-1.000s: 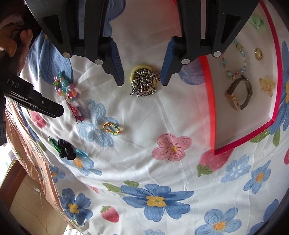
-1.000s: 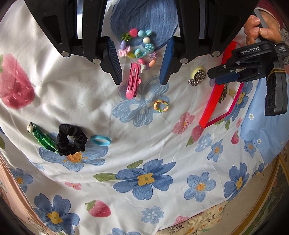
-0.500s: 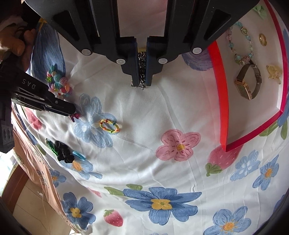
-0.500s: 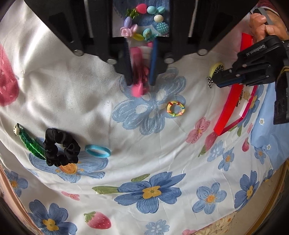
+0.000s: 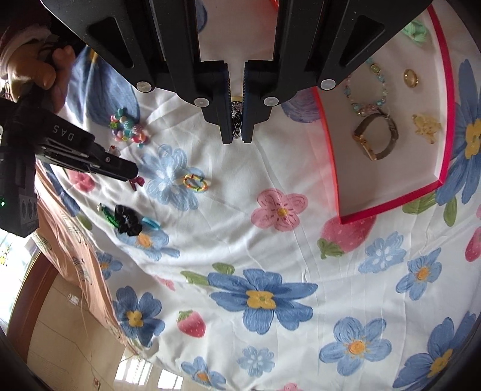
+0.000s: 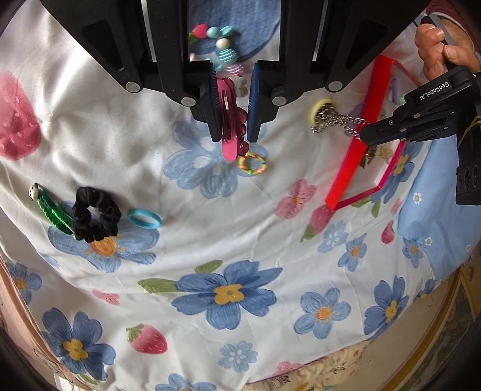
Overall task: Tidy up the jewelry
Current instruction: 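Carry the chain and pink clip into the red box and open both tools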
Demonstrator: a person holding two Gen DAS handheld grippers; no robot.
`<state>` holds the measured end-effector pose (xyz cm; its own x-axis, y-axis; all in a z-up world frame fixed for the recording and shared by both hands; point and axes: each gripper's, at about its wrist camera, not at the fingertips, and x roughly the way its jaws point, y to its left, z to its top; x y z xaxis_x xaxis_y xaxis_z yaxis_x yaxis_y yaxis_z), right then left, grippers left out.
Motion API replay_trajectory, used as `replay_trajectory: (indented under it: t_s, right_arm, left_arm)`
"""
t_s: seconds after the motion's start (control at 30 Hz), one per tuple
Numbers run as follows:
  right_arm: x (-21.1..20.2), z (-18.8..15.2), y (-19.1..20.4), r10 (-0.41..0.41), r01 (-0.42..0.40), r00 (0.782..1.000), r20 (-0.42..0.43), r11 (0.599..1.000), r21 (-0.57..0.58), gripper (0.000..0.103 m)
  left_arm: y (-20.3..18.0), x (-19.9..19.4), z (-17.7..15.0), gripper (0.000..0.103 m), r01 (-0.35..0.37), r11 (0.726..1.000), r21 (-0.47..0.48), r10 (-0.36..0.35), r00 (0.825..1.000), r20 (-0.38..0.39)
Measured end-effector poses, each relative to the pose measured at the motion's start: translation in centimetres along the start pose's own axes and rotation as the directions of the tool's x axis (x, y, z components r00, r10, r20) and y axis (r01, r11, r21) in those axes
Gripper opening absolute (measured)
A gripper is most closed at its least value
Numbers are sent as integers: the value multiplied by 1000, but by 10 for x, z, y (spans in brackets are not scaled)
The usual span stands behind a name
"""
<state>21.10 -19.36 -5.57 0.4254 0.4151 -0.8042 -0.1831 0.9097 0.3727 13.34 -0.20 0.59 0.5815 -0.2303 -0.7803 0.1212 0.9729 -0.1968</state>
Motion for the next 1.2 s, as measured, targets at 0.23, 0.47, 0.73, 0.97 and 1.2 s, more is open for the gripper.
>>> replay_trajectory:
  t_s: [0.23,0.47,0.73,0.97,1.2]
  right_arm:
    - [-11,4,25,48,-48,999,16,998,-33,16]
    - [-12,3,51,90,-89,996,10,994,-69,16]
    - [-11,0,86,148,-147,989,-3,982,-118,16]
    - [-5,0,121,199,-199,980,-19,966,-163,16]
    - [5,-2,158,249,-253,967,-50,944,-211,16]
  left_arm:
    - [13,-43,-4,4,22,999,-32,-20,998,65]
    - [24,-82,-8,4,18,999,-50,-11,992,128]
    - [41,-125,-17,4,0,996,-85,16,980,197]
    - [61,-153,-26,4,-25,992,-125,55,970,237]
    - [81,-162,-38,4,-54,983,-175,95,967,238]
